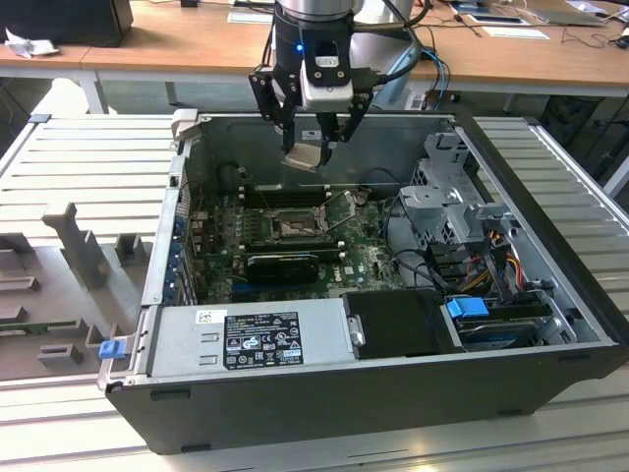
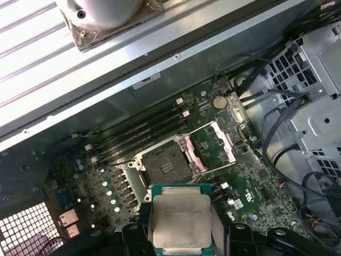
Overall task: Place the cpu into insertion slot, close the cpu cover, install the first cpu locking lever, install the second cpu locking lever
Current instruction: 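Place the cpu into insertion slot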
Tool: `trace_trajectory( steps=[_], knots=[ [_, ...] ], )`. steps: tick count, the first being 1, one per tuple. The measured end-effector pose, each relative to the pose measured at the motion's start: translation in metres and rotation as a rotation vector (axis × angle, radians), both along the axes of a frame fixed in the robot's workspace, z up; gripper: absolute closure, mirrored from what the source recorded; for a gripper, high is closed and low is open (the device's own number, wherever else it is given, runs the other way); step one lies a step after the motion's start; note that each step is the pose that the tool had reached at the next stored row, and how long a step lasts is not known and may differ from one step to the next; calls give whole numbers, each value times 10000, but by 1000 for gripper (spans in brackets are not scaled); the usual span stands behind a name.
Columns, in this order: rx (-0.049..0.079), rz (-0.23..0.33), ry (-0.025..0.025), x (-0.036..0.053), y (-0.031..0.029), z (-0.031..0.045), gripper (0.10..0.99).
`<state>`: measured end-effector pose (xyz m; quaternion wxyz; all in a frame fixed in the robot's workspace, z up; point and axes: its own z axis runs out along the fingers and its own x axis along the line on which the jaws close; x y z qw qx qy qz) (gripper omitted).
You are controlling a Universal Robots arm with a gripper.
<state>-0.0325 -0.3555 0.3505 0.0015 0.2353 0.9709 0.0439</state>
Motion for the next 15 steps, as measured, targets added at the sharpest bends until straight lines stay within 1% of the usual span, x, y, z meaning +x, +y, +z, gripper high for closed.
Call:
trace_trajectory(
  steps=[2,4,14,15],
  knots=[
    [1,-144,-1,0,0,-3,557],
    [-2,-423,0,0,0,-4,557],
    [-3,-1149,-1,0,0,-8,557],
    [-3,-1286,-1,0,0,-9,557]
  ],
)
